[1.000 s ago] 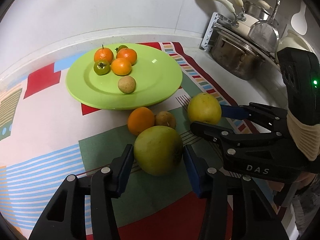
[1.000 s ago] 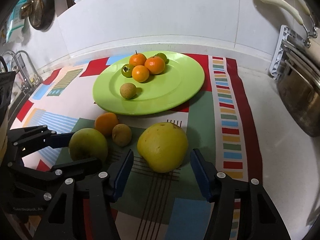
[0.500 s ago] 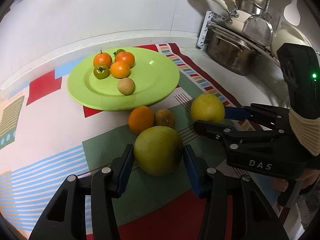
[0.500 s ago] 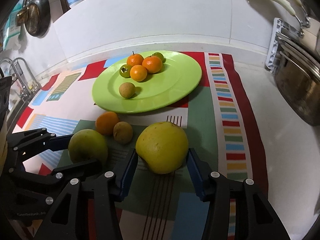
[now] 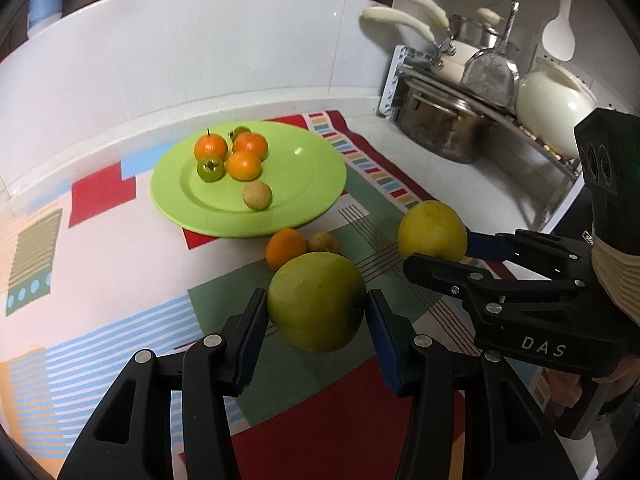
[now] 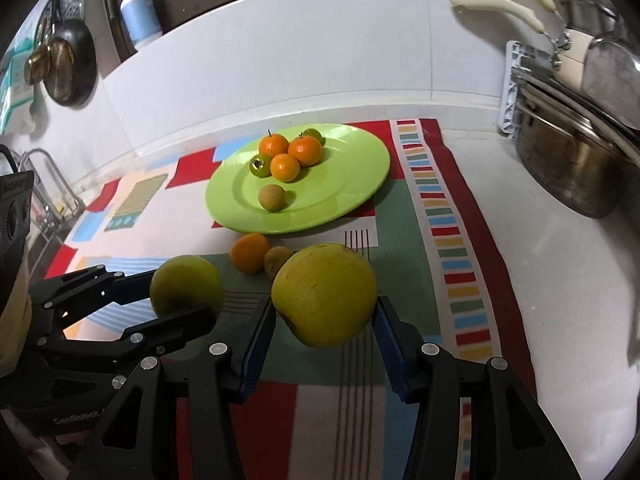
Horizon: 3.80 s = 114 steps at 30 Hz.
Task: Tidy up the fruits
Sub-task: 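Grasp a green apple with the left tool while the right tool grasps a yellow pear, then carry the green apple with the left tool and the yellow pear with the right onto the plate, opening both, then withdraw both open tools from the plate toward the last two fruits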
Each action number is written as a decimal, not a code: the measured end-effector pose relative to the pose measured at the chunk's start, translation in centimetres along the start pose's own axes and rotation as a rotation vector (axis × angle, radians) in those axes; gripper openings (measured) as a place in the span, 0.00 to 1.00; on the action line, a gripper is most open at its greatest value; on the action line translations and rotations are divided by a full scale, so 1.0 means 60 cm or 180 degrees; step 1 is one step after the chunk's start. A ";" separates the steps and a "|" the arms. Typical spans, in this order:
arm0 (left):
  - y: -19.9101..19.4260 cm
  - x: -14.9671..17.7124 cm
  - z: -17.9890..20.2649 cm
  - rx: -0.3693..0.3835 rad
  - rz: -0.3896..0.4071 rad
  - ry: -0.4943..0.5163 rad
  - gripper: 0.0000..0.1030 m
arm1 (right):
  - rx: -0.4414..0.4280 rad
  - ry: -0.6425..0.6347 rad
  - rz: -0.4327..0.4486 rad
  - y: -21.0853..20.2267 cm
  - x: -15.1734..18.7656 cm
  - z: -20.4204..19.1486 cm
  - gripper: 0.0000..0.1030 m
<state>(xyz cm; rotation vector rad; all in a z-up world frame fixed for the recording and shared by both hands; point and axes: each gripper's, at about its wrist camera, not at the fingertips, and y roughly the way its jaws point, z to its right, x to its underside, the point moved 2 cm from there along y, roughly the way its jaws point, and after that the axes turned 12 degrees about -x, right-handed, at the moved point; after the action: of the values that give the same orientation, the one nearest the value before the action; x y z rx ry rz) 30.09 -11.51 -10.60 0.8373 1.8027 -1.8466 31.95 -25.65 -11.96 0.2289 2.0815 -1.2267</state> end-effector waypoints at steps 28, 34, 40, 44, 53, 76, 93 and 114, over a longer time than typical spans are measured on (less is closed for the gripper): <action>-0.046 -0.089 -0.084 -0.0024 0.0453 0.0127 0.48 | 0.0111 -0.0043 0.0265 -0.020 -0.074 -0.085 0.49; -0.008 -0.116 -0.096 -0.0068 0.0436 0.0139 0.47 | 0.0104 -0.0075 0.0226 0.009 -0.101 -0.071 0.49; 0.039 -0.134 -0.107 -0.0103 0.0369 0.0149 0.47 | 0.0101 -0.0078 0.0162 0.049 -0.124 -0.048 0.49; 0.073 -0.141 -0.113 -0.0116 0.0304 0.0142 0.48 | 0.0105 -0.0068 0.0123 0.075 -0.137 -0.020 0.49; 0.136 -0.147 -0.119 -0.0102 0.0172 0.0178 0.48 | 0.0096 0.0024 0.0032 0.129 -0.150 0.027 0.49; 0.073 -0.139 -0.109 -0.0303 0.0499 0.0400 0.64 | 0.0369 0.0090 0.0343 0.085 -0.151 0.021 0.61; -0.021 -0.099 -0.092 -0.0252 0.0705 0.0547 0.67 | 0.0540 -0.0207 0.0498 -0.006 -0.095 -0.056 0.61; -0.009 -0.046 -0.054 0.0138 0.0711 0.1182 0.57 | 0.0449 -0.0759 0.0088 0.022 -0.042 -0.090 0.58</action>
<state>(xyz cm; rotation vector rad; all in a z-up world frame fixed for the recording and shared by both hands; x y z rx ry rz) 32.16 -8.58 -8.26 1.4138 1.7914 -1.6735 31.86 -20.03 -9.62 0.1660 1.7856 -1.3178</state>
